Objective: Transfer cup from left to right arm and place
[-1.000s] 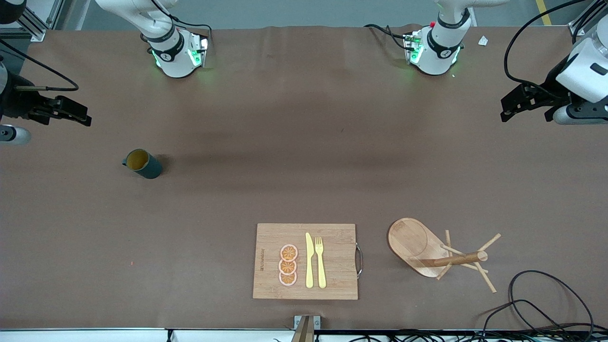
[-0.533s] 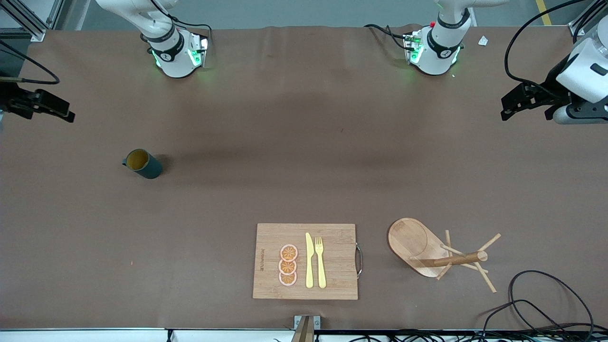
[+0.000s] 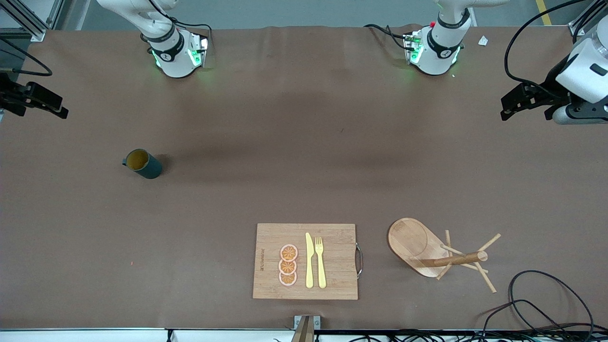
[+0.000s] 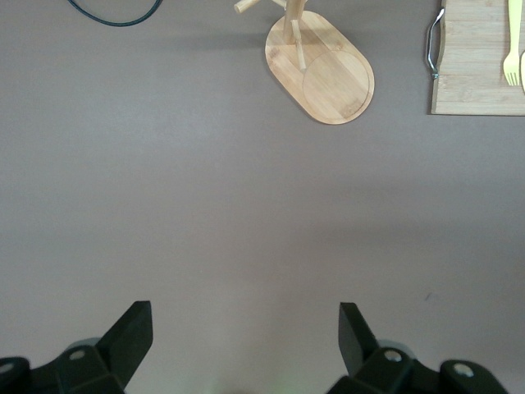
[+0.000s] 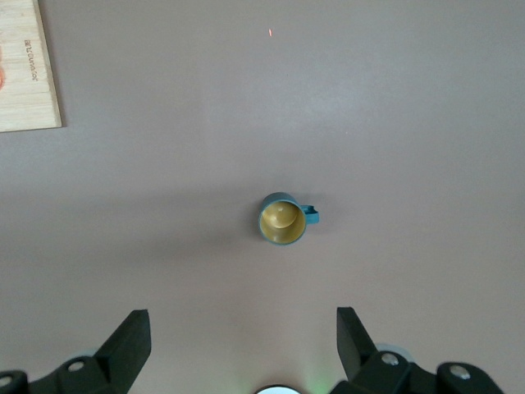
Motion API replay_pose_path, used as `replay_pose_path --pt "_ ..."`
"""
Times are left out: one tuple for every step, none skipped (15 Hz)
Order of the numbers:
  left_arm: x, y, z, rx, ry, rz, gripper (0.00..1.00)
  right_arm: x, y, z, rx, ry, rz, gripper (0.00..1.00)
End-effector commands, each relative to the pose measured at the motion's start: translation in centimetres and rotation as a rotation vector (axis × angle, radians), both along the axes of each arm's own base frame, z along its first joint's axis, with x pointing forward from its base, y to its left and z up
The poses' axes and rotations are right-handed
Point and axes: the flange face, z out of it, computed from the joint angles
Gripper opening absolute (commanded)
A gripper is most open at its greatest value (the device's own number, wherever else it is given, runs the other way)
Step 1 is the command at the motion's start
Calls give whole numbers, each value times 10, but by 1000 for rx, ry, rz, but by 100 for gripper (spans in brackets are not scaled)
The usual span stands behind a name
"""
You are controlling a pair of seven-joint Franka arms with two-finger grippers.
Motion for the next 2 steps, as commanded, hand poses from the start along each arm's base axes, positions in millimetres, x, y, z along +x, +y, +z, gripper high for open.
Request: replay_pose_path --pt "2 -1 1 3 9 -23 100 -8 -10 -1 -1 -15 34 100" --pt "2 -2 1 0 10 -23 100 -8 -8 -1 -2 -13 37 100"
